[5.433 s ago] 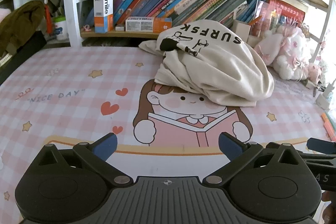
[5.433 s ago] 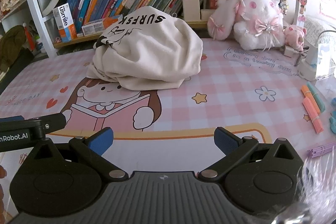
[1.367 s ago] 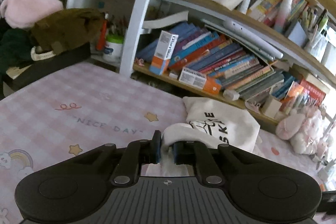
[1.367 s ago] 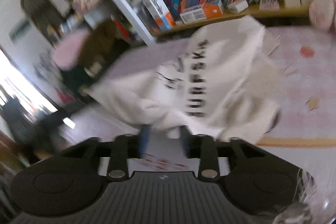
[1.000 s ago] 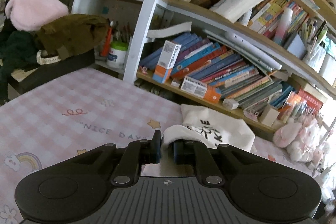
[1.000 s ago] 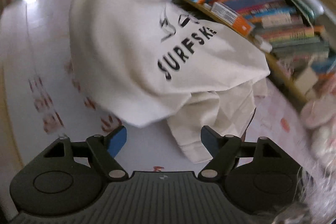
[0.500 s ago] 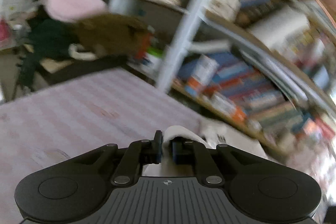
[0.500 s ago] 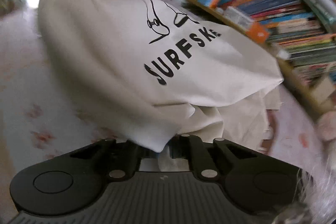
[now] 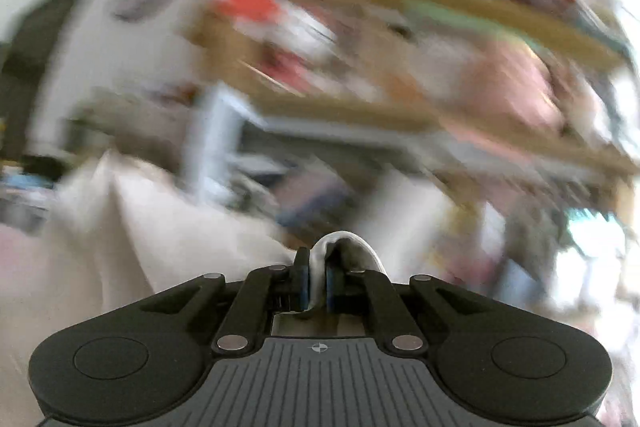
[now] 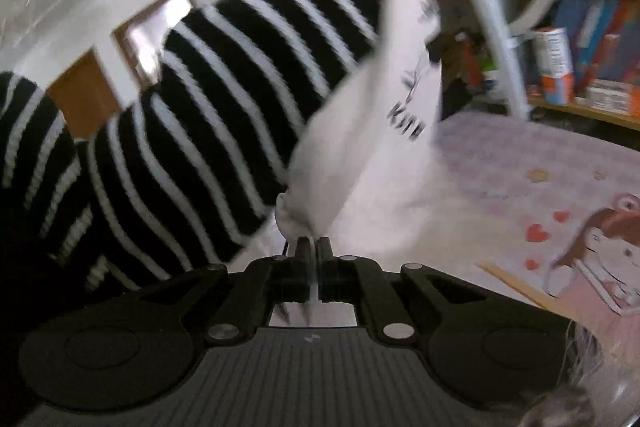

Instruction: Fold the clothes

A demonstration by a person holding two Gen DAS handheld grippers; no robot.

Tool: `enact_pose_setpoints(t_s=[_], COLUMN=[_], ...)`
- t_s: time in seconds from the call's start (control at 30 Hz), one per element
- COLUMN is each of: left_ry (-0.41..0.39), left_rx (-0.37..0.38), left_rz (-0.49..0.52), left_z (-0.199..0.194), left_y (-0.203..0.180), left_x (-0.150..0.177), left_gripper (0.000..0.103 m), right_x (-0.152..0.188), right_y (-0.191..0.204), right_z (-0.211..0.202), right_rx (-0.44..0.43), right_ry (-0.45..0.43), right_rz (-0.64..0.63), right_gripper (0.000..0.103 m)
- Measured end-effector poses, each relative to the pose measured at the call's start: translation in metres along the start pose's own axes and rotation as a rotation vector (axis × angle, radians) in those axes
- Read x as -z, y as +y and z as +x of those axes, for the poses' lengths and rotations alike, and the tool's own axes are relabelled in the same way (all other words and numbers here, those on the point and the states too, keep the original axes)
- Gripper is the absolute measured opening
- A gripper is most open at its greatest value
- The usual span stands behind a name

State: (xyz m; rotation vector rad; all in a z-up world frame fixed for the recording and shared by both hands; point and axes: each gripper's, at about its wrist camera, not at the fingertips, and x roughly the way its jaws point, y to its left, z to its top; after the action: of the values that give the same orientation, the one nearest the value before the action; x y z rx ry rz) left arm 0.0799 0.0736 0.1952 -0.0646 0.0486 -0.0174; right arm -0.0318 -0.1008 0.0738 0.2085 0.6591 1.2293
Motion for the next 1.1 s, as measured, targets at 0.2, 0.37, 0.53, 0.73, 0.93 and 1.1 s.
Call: enact_pose_setpoints(t_s=[0.2, 0.37, 0.53, 0.73, 0.93, 1.1], left_ry=[0.657, 0.847, 0.684, 0.577, 0.634, 0.666], left_rx=[0.187, 0.234, 0.272, 0.144, -0.068, -0.181], left_rz=[0.198, 0.303, 0.271, 0.271, 0.204, 0.145], left_z=[0.108, 0.080, 0.016, -0.038, -0.059, -0.051], left_y=[-0.094, -0.116, -0.093, -0.037, 0.032, 0.080], left_x=[0.133, 0.217, 0.210, 0.203, 0.217, 0.222], left_gripper=[0.018, 0.036, 0.073, 0.077, 0.077, 0.077], right_x=[0.045, 0.085, 0.099, 0.101, 0.095, 0.092], right_y=[-0.046, -0.078, -0.080, -0.074, -0.065, -0.059], right_z=[-0.041, -0.065, -0.058, -0.035, -0.017, -0.011], right_rx=[0.201, 0.342, 0.373, 0.389, 0.389, 0.334], right_ry=[0.015, 0.080, 0.155, 0.281, 0.403, 0.510], right_rz=[0.228, 0.391, 0.398, 0.347, 0.275, 0.247], right_gripper=[0.003, 0.003, 0.003, 0.004, 0.004, 0.003])
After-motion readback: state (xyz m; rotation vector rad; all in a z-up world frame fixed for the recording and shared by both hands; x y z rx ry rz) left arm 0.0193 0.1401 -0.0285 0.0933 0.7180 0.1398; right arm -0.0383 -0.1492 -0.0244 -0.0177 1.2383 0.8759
